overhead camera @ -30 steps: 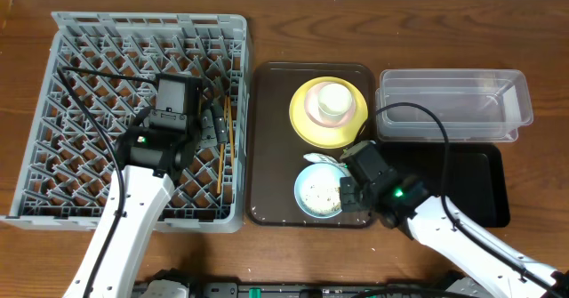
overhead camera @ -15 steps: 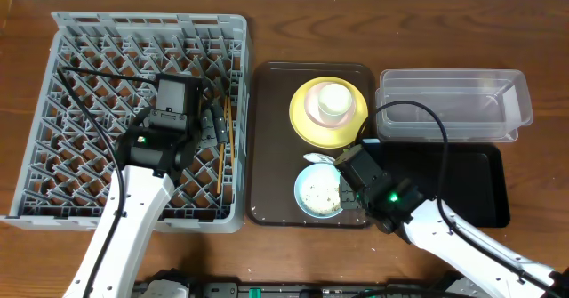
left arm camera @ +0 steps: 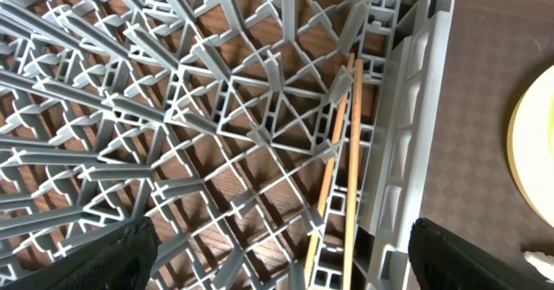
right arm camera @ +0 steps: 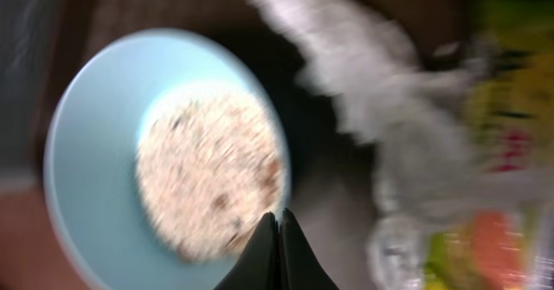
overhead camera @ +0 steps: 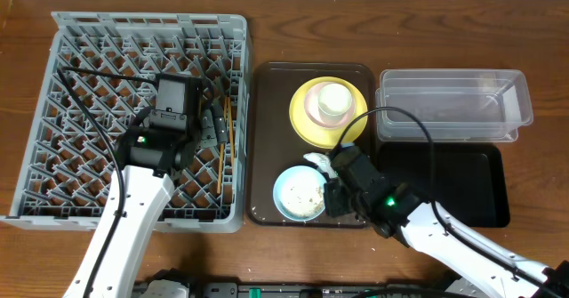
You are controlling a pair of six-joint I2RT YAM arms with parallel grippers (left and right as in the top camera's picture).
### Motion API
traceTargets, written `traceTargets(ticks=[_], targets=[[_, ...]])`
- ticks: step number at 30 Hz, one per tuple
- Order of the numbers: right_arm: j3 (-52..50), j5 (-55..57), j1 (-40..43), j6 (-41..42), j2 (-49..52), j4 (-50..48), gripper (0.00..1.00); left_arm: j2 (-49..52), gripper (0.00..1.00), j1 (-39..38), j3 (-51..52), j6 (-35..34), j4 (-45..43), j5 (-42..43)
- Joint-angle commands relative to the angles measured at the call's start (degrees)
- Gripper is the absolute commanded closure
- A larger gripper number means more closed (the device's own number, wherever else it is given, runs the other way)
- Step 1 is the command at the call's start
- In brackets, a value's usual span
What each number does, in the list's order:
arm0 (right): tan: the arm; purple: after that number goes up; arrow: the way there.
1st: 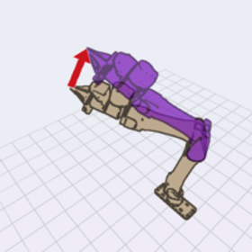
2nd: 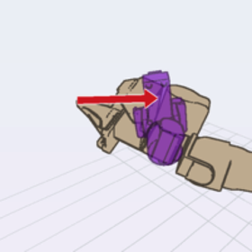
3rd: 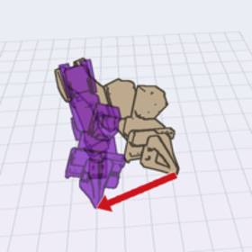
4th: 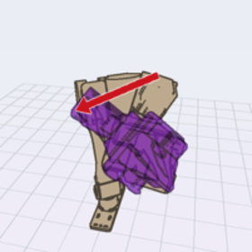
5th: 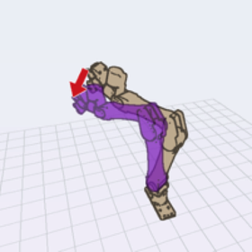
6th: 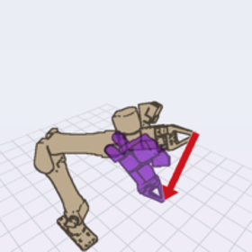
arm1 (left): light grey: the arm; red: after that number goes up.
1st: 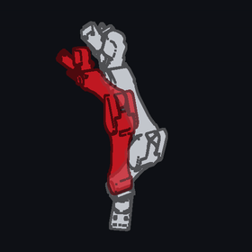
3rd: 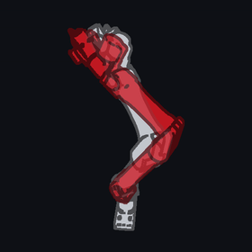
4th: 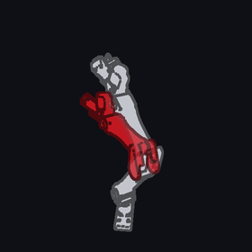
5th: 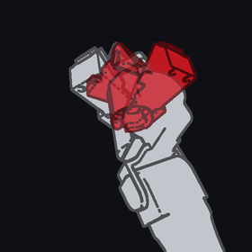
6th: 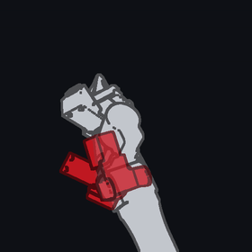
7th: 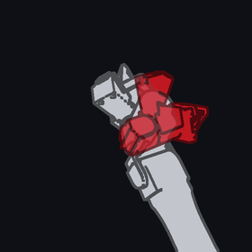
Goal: Sort waste into correct bins and load items into the dishwasher
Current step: 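Move the right gripper to the yellow-green Apollo wrapper on the tray, then close the right gripper on the wrapper and lift it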
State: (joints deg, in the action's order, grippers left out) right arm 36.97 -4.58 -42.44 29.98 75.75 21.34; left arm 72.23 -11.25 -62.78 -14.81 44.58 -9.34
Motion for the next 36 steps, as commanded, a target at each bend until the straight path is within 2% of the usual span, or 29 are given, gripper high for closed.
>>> traceTargets(ticks=[1, 7, 10, 13, 16, 20, 25, 36], targets=[[-0.1, -5.0, -0.7, -6.3, 0.3, -0.1, 0.99, 0.1, 0.07, 0.3, 0.0, -0.1, 0.0, -0.3], [5.3, -4.2, 1.4, -8.0, -3.5, 4.0, 0.96, 0.1, 0.07, 0.3, 0.0, -0.1, 0.0, -0.3], [8.3, 1.0, 3.4, -8.9, -6.2, 8.7, 0.94, 0.1, 0.07, 0.3, 0.0, -0.1, 0.0, -0.3], [8.7, 6.5, 5.8, -8.8, -7.6, 14.5, 0.89, 0.1, 0.07, 0.3, 0.0, -0.1, 0.0, -0.3], [8.0, 6.6, 7.1, -8.7, -6.6, 20.2, 0.79, 0.1, 0.07, 0.3, 0.0, -0.1, 0.0, -0.3], [4.8, 6.0, 6.6, -7.1, -4.1, 20.1, 0.71, 0.1, 0.06, 0.3, 0.0, -0.1, 0.0, -0.3], [0.5, 6.0, 5.4, -6.6, -0.1, 16.3, 0.73, 0.1, 0.07, 0.3, 0.0, -0.1, 0.0, -0.3], [0.4, 6.0, 5.4, -6.7, 1.4, 13.1, 0.72, 0.1, 0.07, 0.3, 0.0, -0.1, 0.0, -0.3]])
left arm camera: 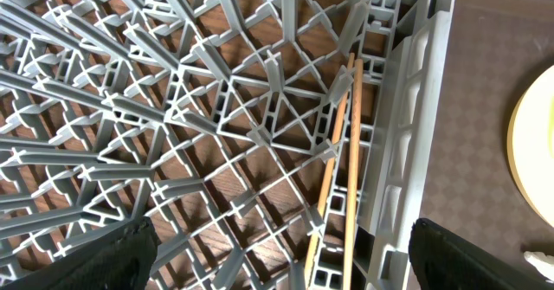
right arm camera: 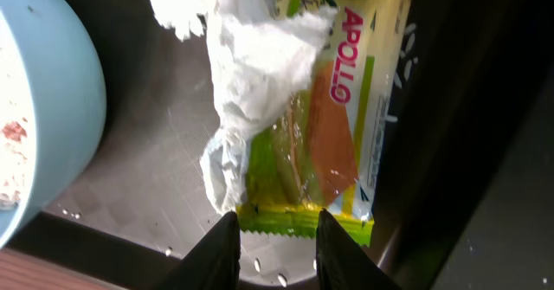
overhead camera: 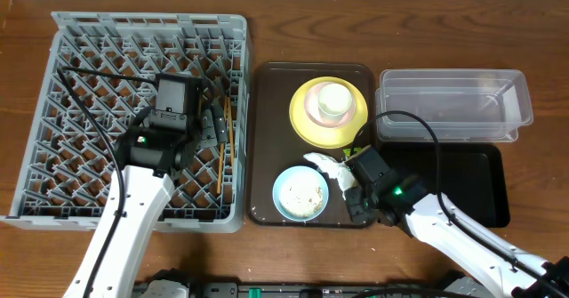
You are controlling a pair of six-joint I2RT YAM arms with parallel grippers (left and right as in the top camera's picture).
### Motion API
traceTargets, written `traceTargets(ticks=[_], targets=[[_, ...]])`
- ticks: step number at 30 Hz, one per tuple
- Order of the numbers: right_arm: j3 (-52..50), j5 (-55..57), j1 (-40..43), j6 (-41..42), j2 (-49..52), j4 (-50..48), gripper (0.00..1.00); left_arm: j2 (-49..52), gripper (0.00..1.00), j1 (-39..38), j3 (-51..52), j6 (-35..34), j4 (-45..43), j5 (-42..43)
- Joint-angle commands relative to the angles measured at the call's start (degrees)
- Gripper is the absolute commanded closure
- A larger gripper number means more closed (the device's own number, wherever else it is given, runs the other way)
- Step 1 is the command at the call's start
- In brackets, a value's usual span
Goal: Sort waste into correct bins and load items into the dishwasher
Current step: 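Close the right gripper on the wrapper and lift it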
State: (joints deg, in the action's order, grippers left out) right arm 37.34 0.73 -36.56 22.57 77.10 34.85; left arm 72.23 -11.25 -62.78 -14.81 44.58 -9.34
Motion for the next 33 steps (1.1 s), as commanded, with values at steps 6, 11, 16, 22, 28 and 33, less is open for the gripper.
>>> traceTargets(ticks=[6, 11, 16, 22, 28, 33], targets=[[0.0, 0.7, -0.5, 0.7, 0.1, -0.9, 0.71, 0.1, 0.07, 0.3, 0.0, -0.1, 0.0, -0.3], [0.0, 1.4, -0.6, 0.7, 1.4, -2.0, 0.67, 0.1, 0.07, 0.3, 0.0, -0.1, 0.0, -0.3], [0.0, 1.2, -0.6, 0.7, 3.6, -2.5, 0.69, 0.1, 0.07, 0.3, 0.0, -0.1, 0.0, -0.3], [0.3, 1.2, -0.6, 0.7, 3.8, -2.3, 0.92, 0.1, 0.07, 0.3, 0.0, -0.1, 0.0, -0.3], [6.9, 1.4, -0.5, 0.7, 1.7, 5.9, 0.99, 0.1, 0.07, 0.3, 0.0, -0.1, 0.0, -0.3], [16.0, 4.1, -0.5, 0.5, -1.5, 12.2, 0.99, 0.1, 0.07, 0.3, 0.0, -0.1, 0.0, -0.3]])
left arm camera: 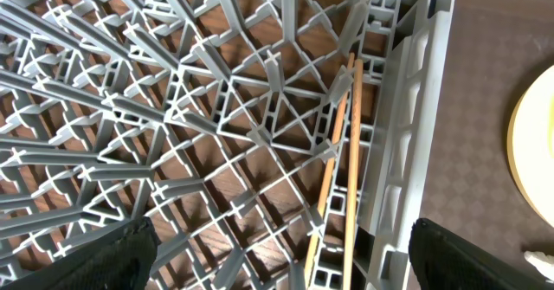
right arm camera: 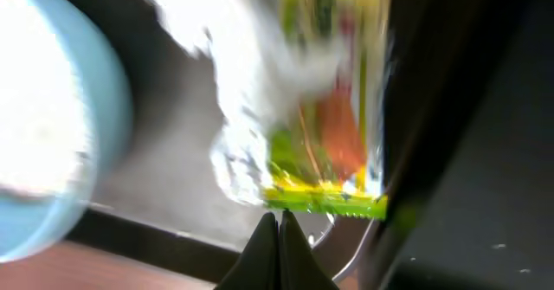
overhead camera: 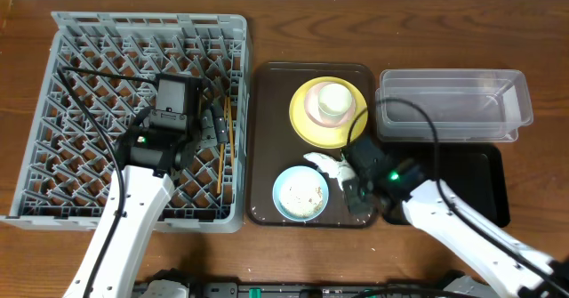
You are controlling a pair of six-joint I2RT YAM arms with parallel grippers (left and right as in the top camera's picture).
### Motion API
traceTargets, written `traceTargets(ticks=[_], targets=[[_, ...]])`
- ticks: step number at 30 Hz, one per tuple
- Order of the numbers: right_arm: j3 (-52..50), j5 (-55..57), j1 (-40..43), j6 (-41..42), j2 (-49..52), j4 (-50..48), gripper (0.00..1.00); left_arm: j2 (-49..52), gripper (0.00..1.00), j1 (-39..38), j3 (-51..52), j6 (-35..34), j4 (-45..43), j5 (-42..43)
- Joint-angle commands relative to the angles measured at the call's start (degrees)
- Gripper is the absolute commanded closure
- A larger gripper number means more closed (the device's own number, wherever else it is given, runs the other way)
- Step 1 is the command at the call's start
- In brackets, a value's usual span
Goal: Sort waste into correct bins and load items into the dishwasher
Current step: 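Close the right gripper on the wrapper and lift it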
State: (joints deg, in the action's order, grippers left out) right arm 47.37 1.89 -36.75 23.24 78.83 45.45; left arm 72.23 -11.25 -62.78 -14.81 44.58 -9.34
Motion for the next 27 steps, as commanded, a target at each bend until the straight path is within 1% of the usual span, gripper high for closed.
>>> traceTargets(ticks=[1, 5, 6, 8, 13, 15, 17, 22, 25, 27], targets=[[7.5, 3.5, -0.3, -0.2, -3.7, 2.4, 0.99, 0.1, 0.07, 0.3, 0.0, -0.1, 0.0, -0.3], [10.0, 3.9, -0.3, -0.2, -4.4, 4.3, 0.98, 0.1, 0.07, 0.3, 0.0, -0.1, 0.0, -0.3], [9.8, 3.9, -0.3, -0.2, -4.3, 4.7, 0.93, 0.1, 0.07, 0.3, 0.0, -0.1, 0.0, -0.3], [8.5, 4.4, -0.3, -0.2, -3.8, 5.4, 0.72, 0.1, 0.07, 0.3, 0.0, -0.1, 0.0, -0.3], [1.7, 10.4, -0.3, -0.2, -2.8, 3.0, 0.56, 0.1, 0.07, 0.3, 0.0, -0.1, 0.0, -0.3], [-1.5, 13.9, -0.3, -0.3, -2.5, -0.2, 0.56, 0.1, 0.07, 0.3, 0.0, -0.1, 0.0, -0.3], [-4.4, 14.6, -0.3, -2.6, -2.4, -4.8, 0.56, 0.1, 0.07, 0.3, 0.0, -0.1, 0.0, -0.3], [-9.4, 14.6, -0.3, -8.9, -2.4, -16.9, 0.61, 0.1, 0.07, 0.3, 0.0, -0.1, 0.0, -0.3], [-10.9, 15.0, -0.2, -11.6, -2.3, -22.3, 0.63, 0.1, 0.07, 0.3, 0.0, -0.1, 0.0, -0.3], [-11.7, 16.9, 0.3, -11.7, -2.0, -24.8, 0.66, 0.1, 0.07, 0.3, 0.0, -0.1, 0.0, -0.3]])
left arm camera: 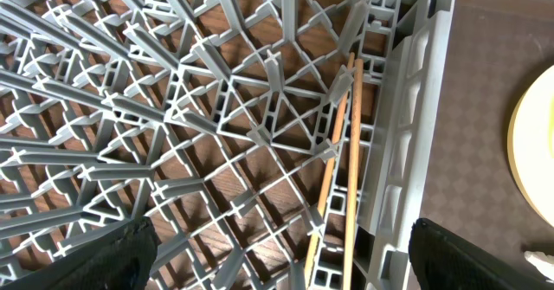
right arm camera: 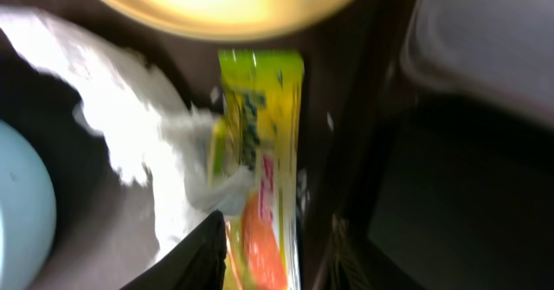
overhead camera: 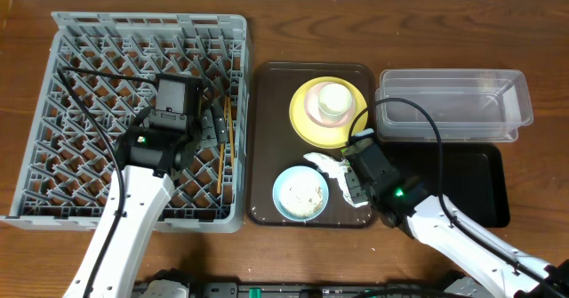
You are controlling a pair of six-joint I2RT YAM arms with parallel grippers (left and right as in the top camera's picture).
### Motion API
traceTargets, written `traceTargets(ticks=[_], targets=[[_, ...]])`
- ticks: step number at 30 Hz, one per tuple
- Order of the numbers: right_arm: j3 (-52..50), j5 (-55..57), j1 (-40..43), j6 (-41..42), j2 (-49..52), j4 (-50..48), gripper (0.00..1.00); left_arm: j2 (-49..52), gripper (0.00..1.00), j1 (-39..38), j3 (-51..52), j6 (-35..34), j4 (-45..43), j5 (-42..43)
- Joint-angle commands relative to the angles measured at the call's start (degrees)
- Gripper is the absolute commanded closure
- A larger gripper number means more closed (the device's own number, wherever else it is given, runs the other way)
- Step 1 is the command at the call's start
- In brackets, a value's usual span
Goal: Sort waste into correct bins and load items into the dishwasher
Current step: 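Close the right gripper on the wrapper and lift it, then carry the wrapper right and release it into the clear plastic bin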
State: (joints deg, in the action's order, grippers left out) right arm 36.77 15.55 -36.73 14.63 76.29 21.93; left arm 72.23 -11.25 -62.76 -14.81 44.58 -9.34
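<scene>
A yellow-green snack wrapper lies at the right edge of the brown tray, against crumpled white paper. My right gripper is open, one finger on each side of the wrapper's lower end; this view is blurred. A blue bowl of food scraps sits at the tray's front. A yellow plate carrying a pale cup sits at the back. My left gripper hangs open over the grey dishwasher rack, beside two wooden chopsticks lying in it.
A clear plastic bin stands right of the tray, with a black bin in front of it. The rack's right wall separates the chopsticks from the tray. Cables trail from both arms.
My right gripper was shut low at the wrapper's end. Now it is open and sits farther back, so the whole wrapper and the plate's rim show. The left arm has not moved.
My right gripper was first shut over the blue bowl. Then it stood open over the wrapper by the tray's right edge. Later it was shut at the wrapper's lower end, and now it is open astride the wrapper. The left gripper stayed open over the rack.
</scene>
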Motion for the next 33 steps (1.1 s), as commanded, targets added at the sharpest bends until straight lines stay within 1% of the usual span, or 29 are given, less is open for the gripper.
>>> traceTargets(ticks=[1, 7, 10, 14, 22, 26, 29, 31, 33], targets=[[-1.4, 4.0, 0.8, -3.1, 0.7, -2.0, 0.67, 0.1, 0.07, 0.3, 0.0, -0.1, 0.0, -0.3], [-1.7, 2.4, 4.2, -3.1, 3.3, -4.4, 0.72, 0.1, 0.07, 0.3, 0.0, -0.1, 0.0, -0.3], [-1.7, -1.0, 5.4, -3.2, 4.8, -5.5, 0.73, 0.1, 0.07, 0.3, 0.0, -0.1, 0.0, -0.3], [-1.7, -6.3, 5.7, -6.6, 5.7, -6.4, 0.71, 0.1, 0.07, 0.3, 0.0, -0.1, 0.0, -0.3], [-1.7, -6.8, 5.7, -6.6, 5.9, -5.6, 0.72, 0.1, 0.07, 0.3, 0.0, -0.1, 0.0, -0.3], [-2.1, -6.8, 5.9, -6.6, 7.7, -6.1, 0.70, 0.1, 0.07, 0.3, 0.0, -0.1, 0.0, -0.3], [-2.1, -6.8, 6.0, -6.6, 9.8, -7.4, 0.70, 0.1, 0.07, 0.3, 0.0, -0.1, 0.0, -0.3], [-2.1, -6.8, 6.0, -6.6, 10.6, -7.8, 0.76, 0.1, 0.07, 0.3, 0.0, -0.1, 0.0, -0.3], [-2.0, -6.8, 6.0, -6.6, 10.6, -7.8, 0.96, 0.1, 0.07, 0.3, 0.0, -0.1, 0.0, -0.3]])
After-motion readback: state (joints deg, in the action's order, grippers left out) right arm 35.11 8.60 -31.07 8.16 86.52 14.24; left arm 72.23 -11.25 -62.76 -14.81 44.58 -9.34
